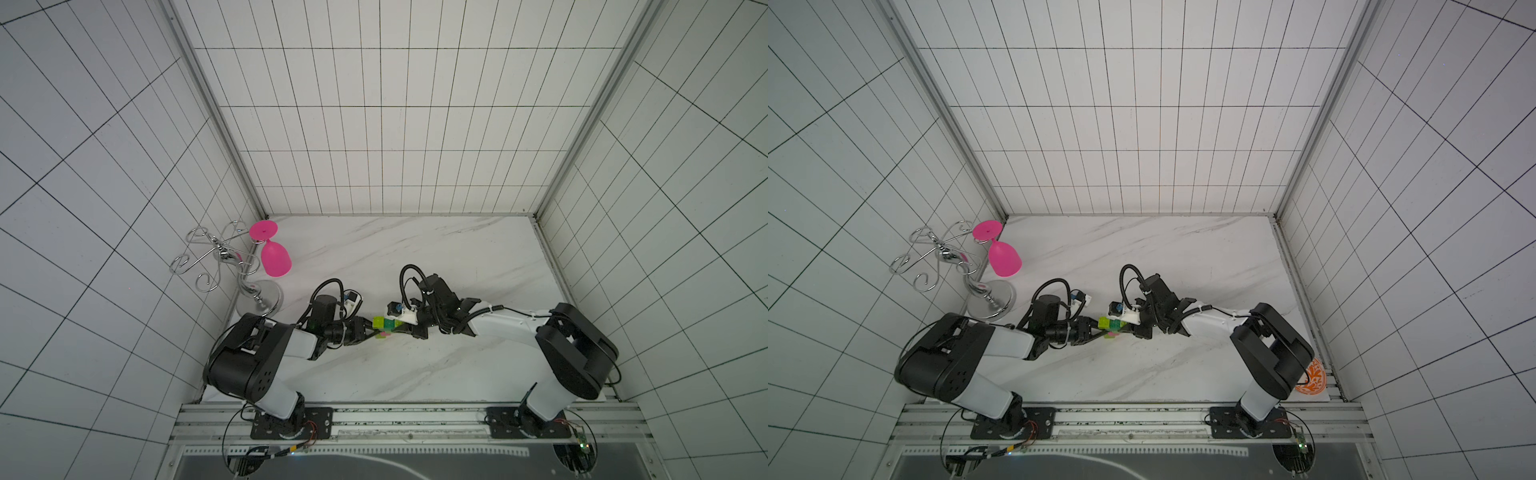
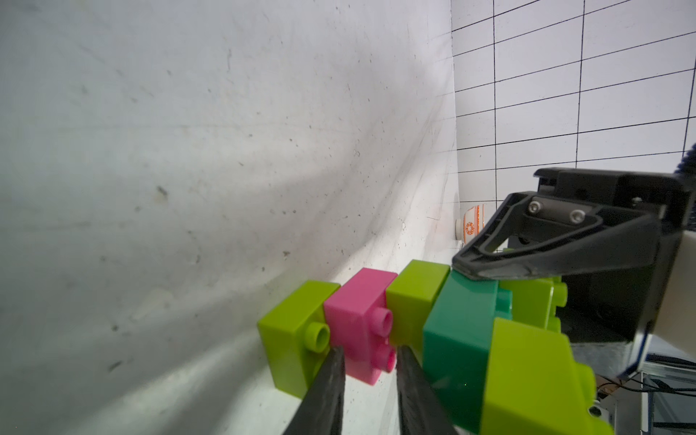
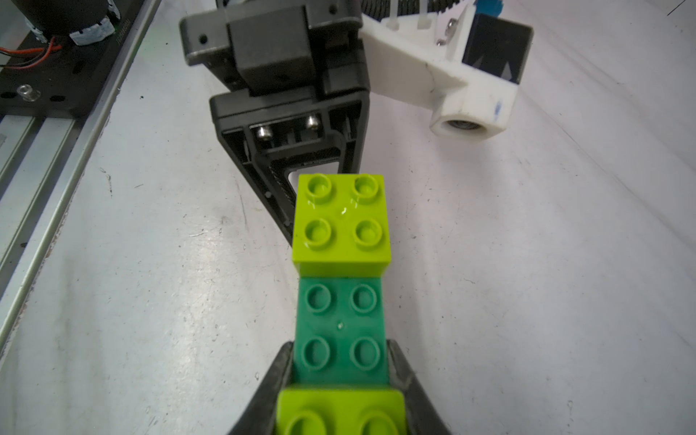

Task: Assemble the letter y with lego
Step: Pick up the lego brick from the center of the board.

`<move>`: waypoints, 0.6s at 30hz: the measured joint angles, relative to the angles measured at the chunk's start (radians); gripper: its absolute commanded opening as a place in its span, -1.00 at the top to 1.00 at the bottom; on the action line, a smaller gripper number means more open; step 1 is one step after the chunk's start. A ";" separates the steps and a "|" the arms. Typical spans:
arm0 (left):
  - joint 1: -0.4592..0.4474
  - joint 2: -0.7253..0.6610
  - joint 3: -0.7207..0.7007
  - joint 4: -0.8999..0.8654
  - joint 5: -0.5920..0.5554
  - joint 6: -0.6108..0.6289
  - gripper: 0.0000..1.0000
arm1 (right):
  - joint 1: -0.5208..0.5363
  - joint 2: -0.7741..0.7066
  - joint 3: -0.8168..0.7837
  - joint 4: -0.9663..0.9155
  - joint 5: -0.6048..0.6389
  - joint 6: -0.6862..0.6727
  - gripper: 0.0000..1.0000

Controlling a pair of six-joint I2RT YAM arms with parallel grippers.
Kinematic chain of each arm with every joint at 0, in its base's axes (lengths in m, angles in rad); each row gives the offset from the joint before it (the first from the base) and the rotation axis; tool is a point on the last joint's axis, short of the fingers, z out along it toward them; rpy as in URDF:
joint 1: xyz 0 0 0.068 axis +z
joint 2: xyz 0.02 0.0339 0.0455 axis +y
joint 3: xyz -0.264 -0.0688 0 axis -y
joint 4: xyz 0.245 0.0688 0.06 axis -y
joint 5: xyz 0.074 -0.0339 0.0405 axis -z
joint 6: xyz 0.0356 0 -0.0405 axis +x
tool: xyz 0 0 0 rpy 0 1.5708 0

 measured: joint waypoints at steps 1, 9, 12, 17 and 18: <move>0.000 -0.015 -0.002 -0.012 -0.011 0.000 0.31 | 0.002 0.000 0.000 0.000 0.000 -0.002 0.55; -0.002 -0.083 0.003 -0.110 -0.069 0.019 0.30 | 0.012 0.005 0.004 0.008 0.003 -0.005 0.56; -0.002 -0.080 0.004 -0.113 -0.069 0.023 0.31 | 0.012 0.008 0.005 0.008 0.003 -0.005 0.56; -0.002 -0.056 0.004 -0.088 -0.062 0.026 0.41 | 0.012 0.018 0.011 0.008 0.003 -0.004 0.56; -0.002 -0.048 0.004 -0.082 -0.057 0.026 0.43 | 0.012 0.019 0.013 0.007 0.003 -0.003 0.57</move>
